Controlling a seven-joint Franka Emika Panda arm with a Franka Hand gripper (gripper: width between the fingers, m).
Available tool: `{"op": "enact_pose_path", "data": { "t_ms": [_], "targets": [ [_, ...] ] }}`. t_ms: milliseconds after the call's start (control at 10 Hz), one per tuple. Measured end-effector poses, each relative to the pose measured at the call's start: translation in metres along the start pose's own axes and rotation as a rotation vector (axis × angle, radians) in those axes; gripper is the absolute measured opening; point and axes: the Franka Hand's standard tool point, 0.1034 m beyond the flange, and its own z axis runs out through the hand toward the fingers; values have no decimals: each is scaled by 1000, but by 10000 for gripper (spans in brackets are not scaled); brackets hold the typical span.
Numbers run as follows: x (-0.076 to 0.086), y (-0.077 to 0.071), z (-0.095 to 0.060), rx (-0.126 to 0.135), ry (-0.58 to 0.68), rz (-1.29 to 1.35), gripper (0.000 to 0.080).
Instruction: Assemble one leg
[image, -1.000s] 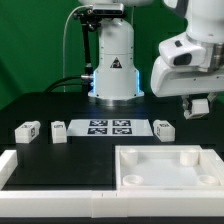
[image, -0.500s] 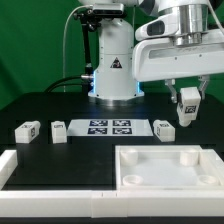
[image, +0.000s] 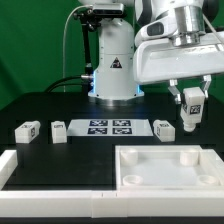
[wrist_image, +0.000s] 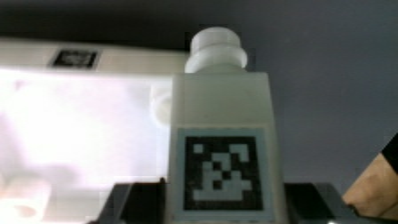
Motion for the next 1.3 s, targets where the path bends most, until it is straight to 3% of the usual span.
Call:
{"op": "enact_pose_path", "data": {
  "t_ms": [200,400,700,900,1000,1200,1300],
  "targets": [
    [26,11,11,-2,25,-52,293],
    [42,14,15,-1,37,-46,293],
    [44,15,14,-5,79,-45,293],
    [46,18,15,-18,201,-39,293],
    [39,18,24,-13,167,-37,293],
    [67,18,28,-5,151,-35,293],
    [72,15,30,-1,157,-37,293]
  ]
}}
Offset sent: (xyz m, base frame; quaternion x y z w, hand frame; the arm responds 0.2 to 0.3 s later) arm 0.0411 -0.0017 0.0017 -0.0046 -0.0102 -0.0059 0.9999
